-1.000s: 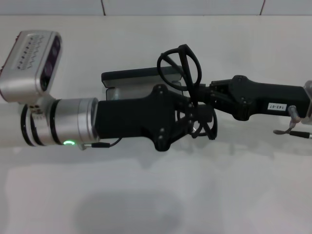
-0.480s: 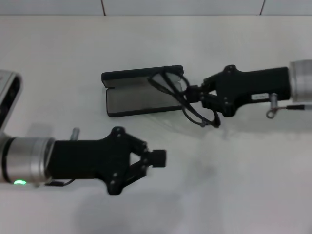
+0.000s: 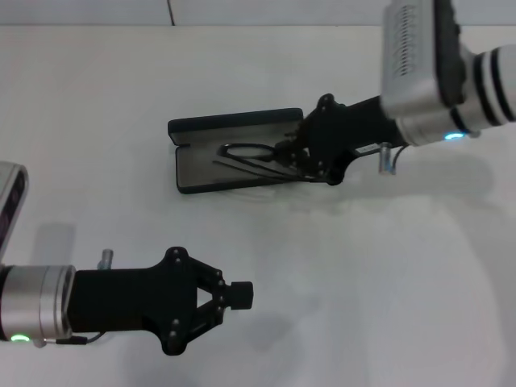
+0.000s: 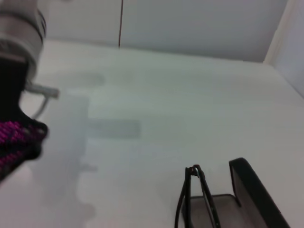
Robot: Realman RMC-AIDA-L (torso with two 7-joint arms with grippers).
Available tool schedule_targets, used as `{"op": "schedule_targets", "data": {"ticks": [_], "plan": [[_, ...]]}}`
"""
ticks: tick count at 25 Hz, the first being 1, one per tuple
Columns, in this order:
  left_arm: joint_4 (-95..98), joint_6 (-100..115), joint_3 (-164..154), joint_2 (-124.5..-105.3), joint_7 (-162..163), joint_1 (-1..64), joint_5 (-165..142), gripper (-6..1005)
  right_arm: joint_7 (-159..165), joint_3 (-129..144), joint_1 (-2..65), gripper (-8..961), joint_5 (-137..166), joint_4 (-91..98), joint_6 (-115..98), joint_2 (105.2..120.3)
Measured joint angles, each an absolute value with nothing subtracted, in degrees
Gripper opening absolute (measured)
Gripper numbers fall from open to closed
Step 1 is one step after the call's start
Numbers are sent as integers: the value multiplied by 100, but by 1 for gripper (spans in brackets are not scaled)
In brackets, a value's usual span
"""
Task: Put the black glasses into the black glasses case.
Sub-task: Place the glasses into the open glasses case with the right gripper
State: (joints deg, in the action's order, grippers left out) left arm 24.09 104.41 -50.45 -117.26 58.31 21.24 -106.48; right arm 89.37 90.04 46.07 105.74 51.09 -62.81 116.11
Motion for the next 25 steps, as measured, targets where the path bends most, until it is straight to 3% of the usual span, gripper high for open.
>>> {"op": "schedule_targets", "data": {"ticks": [25], "plan": [[2428,10183,-5036,-11716,5854,2097,-10675,39,8946,10981,4694,56,10554,5208,-3914,11619]]}}
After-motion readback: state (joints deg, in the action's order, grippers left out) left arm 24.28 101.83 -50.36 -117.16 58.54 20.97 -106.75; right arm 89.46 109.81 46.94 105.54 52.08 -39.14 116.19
